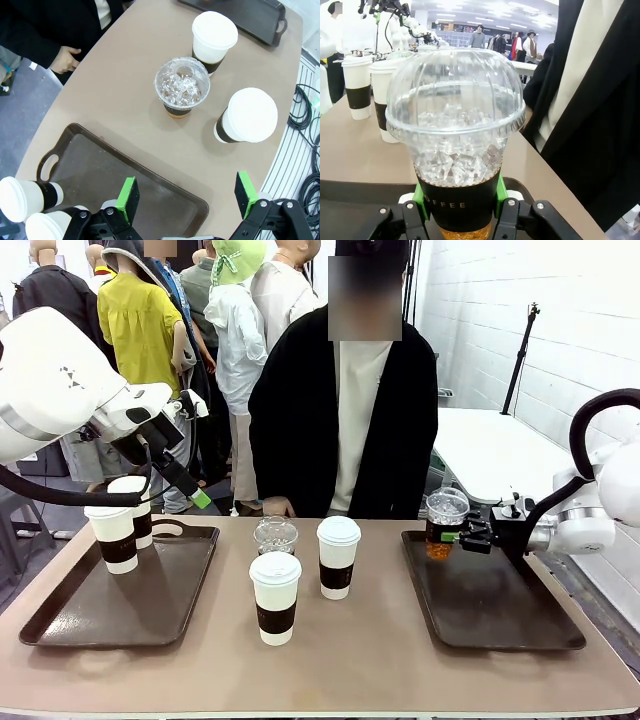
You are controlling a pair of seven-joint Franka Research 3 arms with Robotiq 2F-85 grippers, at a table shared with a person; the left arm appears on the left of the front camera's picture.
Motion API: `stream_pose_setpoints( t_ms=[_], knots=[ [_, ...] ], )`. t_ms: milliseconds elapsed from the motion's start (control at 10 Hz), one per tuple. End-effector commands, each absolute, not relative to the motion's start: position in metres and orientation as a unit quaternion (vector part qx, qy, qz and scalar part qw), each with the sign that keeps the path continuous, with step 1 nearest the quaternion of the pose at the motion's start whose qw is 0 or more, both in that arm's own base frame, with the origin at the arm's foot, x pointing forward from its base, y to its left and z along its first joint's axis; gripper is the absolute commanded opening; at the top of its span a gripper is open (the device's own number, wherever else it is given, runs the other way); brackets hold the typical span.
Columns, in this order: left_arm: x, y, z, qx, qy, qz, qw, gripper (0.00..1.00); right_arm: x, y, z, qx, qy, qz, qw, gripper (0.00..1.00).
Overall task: Distribute the coffee onto the tray.
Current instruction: Pick up one iced Americano and place it on the right Handle tray.
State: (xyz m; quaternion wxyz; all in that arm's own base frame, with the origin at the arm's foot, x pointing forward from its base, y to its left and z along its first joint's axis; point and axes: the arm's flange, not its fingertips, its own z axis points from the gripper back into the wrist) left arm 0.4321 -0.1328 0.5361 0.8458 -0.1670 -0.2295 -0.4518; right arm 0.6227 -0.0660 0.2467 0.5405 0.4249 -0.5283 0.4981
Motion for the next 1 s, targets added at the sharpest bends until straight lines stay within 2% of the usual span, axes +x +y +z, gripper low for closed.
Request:
stream_pose_setpoints(
  t_ms=[0,900],
  knots=[
    [0.432,-0.130,0.536,-0.173,-0.229,-0.455,0.843,1.00,0.638,-0.067,0.250,0.444,-0.545,0.475,0.530,0.57],
    [0.432,-0.130,0.536,-0.173,-0.229,-0.455,0.843,1.00,0.643,-0.069,0.226,0.453,-0.518,0.447,0.571,0.57]
  ],
)
